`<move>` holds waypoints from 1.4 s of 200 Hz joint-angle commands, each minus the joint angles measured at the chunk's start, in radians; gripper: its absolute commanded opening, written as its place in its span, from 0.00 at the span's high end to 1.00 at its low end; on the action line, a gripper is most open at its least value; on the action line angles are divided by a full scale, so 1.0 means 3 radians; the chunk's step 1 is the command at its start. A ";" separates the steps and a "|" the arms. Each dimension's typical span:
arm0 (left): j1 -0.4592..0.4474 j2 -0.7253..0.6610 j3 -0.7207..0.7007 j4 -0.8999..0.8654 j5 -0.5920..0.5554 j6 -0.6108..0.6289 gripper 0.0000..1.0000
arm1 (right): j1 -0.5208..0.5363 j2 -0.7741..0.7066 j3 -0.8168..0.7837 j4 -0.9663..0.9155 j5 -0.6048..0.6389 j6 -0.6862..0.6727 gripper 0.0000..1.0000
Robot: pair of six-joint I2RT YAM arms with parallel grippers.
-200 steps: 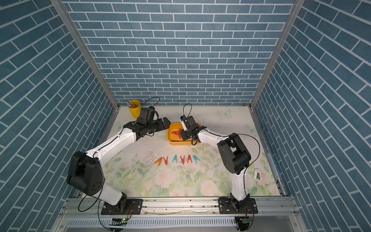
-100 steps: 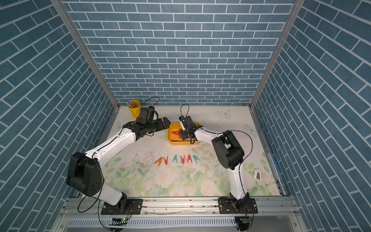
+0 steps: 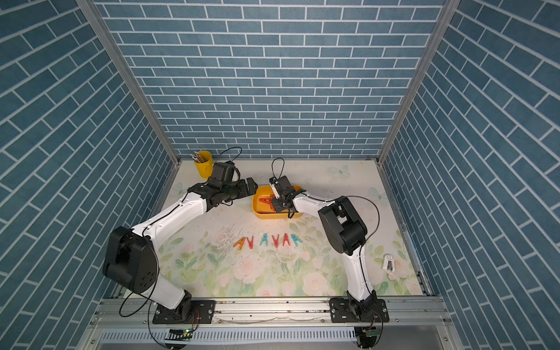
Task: Take the clothespins out of the storage box
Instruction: Pick up the clothespin from the storage box, then place the clothespin at the center of the board.
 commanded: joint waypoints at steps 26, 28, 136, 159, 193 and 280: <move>-0.0003 0.0022 0.0082 -0.0017 0.0018 0.0011 0.01 | -0.0012 -0.0084 -0.0041 -0.0037 0.0053 -0.0032 1.00; -0.0004 0.0021 0.0081 -0.0013 0.0022 0.0011 0.01 | -0.0013 -0.0094 -0.0044 -0.0038 0.0051 -0.0032 1.00; -0.0148 0.0011 0.0066 0.0131 0.0221 0.0034 0.01 | -0.0004 -0.1222 -0.0899 0.0179 0.0170 0.0473 1.00; -0.0229 0.0022 0.0093 0.0132 0.0241 0.0061 0.00 | -0.0006 -0.1565 -0.1279 0.0251 0.0282 0.0632 1.00; -0.0366 0.0021 0.0097 0.0121 0.0176 0.0037 0.00 | -0.0005 -0.2066 -0.1864 0.0312 0.0393 0.0870 1.00; -0.0665 0.0046 0.0135 0.0121 0.0053 -0.0033 0.01 | 0.0074 -0.2940 -0.3034 0.0290 0.0584 0.1319 1.00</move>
